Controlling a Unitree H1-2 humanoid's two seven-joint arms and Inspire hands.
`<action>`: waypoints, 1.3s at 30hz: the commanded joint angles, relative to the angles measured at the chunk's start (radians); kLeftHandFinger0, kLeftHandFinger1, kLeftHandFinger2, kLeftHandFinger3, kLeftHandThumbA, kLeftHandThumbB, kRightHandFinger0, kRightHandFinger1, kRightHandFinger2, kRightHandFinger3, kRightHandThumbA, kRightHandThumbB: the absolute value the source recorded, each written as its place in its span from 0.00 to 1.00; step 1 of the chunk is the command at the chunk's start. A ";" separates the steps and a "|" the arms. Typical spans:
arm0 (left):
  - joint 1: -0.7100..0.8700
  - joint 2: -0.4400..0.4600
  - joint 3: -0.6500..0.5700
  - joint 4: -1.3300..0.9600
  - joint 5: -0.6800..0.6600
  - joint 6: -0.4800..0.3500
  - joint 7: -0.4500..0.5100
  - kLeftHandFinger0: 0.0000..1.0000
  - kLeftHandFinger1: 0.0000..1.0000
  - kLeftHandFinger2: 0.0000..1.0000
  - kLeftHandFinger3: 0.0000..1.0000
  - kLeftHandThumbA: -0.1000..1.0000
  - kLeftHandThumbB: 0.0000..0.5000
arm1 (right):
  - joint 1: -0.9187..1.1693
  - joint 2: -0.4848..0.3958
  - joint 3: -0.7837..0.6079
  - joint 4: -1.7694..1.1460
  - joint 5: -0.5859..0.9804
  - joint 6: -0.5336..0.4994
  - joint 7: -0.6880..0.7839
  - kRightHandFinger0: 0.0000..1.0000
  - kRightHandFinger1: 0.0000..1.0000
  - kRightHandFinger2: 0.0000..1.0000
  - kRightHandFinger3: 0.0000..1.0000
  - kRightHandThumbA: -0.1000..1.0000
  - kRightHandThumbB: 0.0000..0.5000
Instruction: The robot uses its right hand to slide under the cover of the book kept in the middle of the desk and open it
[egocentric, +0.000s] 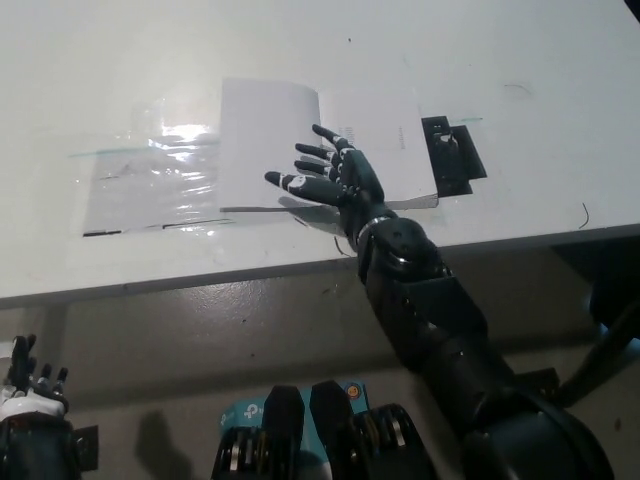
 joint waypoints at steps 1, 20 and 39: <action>-0.021 0.018 -0.008 -0.014 0.012 0.002 0.023 1.00 1.00 1.00 1.00 1.00 0.00 | -0.039 0.016 0.034 0.045 -0.072 -0.045 0.038 0.73 0.73 0.74 0.92 1.00 0.42; -0.006 0.012 0.003 -0.011 0.010 -0.006 0.009 1.00 1.00 1.00 1.00 1.00 0.00 | -0.022 0.016 -0.013 -0.039 -0.070 -0.013 0.054 0.72 0.75 0.78 0.93 1.00 0.41; 0.009 -0.004 0.023 0.002 -0.002 -0.019 -0.003 1.00 1.00 1.00 1.00 1.00 0.00 | 0.060 0.045 -0.363 -0.705 0.237 0.391 -0.003 0.80 0.78 0.82 0.97 1.00 0.34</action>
